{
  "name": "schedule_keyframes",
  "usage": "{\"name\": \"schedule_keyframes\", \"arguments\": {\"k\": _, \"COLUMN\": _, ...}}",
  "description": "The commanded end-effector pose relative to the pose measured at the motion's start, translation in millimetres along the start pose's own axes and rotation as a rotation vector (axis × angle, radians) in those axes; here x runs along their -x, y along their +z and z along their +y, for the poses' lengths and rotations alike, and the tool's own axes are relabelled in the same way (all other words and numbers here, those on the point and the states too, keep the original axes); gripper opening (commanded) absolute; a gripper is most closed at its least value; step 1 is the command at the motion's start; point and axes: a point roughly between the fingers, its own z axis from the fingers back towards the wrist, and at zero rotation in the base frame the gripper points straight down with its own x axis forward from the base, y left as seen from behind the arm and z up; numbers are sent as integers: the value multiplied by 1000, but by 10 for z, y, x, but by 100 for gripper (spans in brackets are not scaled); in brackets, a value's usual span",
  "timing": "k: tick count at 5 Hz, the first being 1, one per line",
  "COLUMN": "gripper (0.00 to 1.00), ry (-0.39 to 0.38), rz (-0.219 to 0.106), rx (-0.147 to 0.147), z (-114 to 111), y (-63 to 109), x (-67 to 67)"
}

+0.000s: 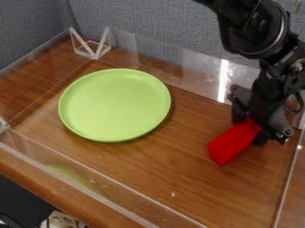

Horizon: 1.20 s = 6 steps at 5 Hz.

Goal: Put the red object on the left side

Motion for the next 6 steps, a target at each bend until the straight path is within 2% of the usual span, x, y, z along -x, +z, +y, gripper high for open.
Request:
{"name": "schedule_keyframes", "arguments": {"k": 1, "gripper": 100, "ry": 13, "rz": 27, "rx": 27, "z": 104, "y": 42, "x": 232}}
{"name": "schedule_keyframes", "arguments": {"k": 2, "gripper": 100, "ry": -17, "rz": 4, "rx": 73, "z": 107, "y": 51, "x": 296}}
{"name": "schedule_keyframes", "arguments": {"k": 3, "gripper": 0, "ry": -61, "rz": -3, "rx": 92, "z": 87, "y": 63, "x": 312}}
{"name": "schedule_keyframes", "arguments": {"k": 4, "gripper": 0, "ry": -70, "rz": -9, "rx": 107, "z": 71, "y": 242, "x": 336}}
{"name": "schedule_keyframes", "arguments": {"k": 5, "gripper": 0, "ry": -70, "rz": -29, "rx": 113, "z": 41, "y": 437, "x": 338}}
{"name": "schedule_keyframes", "arguments": {"k": 6, "gripper": 0, "ry": -65, "rz": -56, "rx": 108, "z": 42, "y": 485, "x": 303}}
